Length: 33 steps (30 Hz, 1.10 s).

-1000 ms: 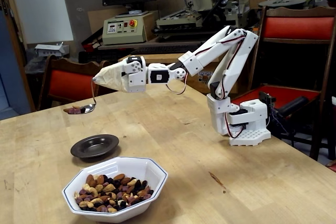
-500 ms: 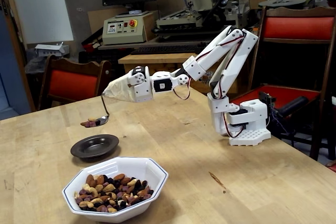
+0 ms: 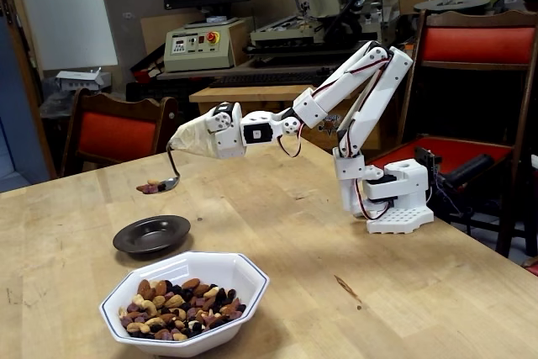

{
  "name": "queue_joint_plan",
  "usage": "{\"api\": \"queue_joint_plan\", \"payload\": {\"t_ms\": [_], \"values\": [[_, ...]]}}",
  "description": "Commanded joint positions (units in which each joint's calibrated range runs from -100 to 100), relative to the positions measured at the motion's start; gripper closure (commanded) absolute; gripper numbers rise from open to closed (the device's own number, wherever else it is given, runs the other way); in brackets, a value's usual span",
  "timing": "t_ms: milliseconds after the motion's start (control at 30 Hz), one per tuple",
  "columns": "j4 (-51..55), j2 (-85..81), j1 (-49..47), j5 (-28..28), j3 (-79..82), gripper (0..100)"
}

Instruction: Use spoon to take food

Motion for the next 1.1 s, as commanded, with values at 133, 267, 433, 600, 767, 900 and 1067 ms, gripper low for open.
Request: {"api": "queue_joint_plan", "payload": {"t_ms": [133,267,433,600,767,900,1067], "values": [[-1.03,-1.55,0.29,3.86,-0.64,96],[-1.03,0.16,0.29,5.23,-0.73,96],[-1.11,3.84,0.29,5.27,-1.08,96],[-1.11,5.64,0.29,5.67,-1.34,96],[-1.11,6.75,0.22,5.67,-1.43,96],[-1.11,7.09,0.22,5.71,-1.52,96],[-1.11,6.32,0.22,5.71,-1.61,96]]}}
